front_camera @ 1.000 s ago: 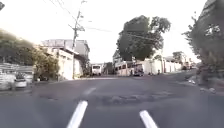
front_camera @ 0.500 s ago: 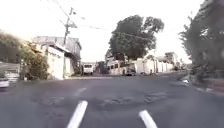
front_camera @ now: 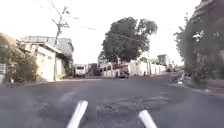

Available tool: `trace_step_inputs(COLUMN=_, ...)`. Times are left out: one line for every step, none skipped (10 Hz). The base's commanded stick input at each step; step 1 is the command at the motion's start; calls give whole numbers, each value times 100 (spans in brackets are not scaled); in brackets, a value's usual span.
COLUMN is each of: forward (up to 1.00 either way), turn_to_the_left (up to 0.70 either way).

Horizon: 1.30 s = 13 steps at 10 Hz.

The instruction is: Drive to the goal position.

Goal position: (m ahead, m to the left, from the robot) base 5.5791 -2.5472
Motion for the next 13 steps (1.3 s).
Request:
trace_step_inputs(forward=71, turn_to_the_left=-36)
trace_step_inputs(forward=79, turn_to_the_left=-34)
trace_step_inputs(forward=83, turn_to_the_left=-33)
trace_step_inputs(forward=84, turn_to_the_left=-33)
trace_step_inputs(forward=85, turn_to_the_left=-34)
trace_step_inputs(forward=85, turn_to_the_left=-34)
trace_step_inputs(forward=85, turn_to_the_left=-34)
trace_step_inputs(forward=85, turn_to_the_left=-34)
trace_step_inputs(forward=85, turn_to_the_left=-34)
trace_step_inputs(forward=85, turn_to_the_left=-34)
trace_step_inputs(forward=85, turn_to_the_left=-34)
trace_step_inputs(forward=85, turn_to_the_left=-31)
trace_step_inputs(forward=85, turn_to_the_left=0)
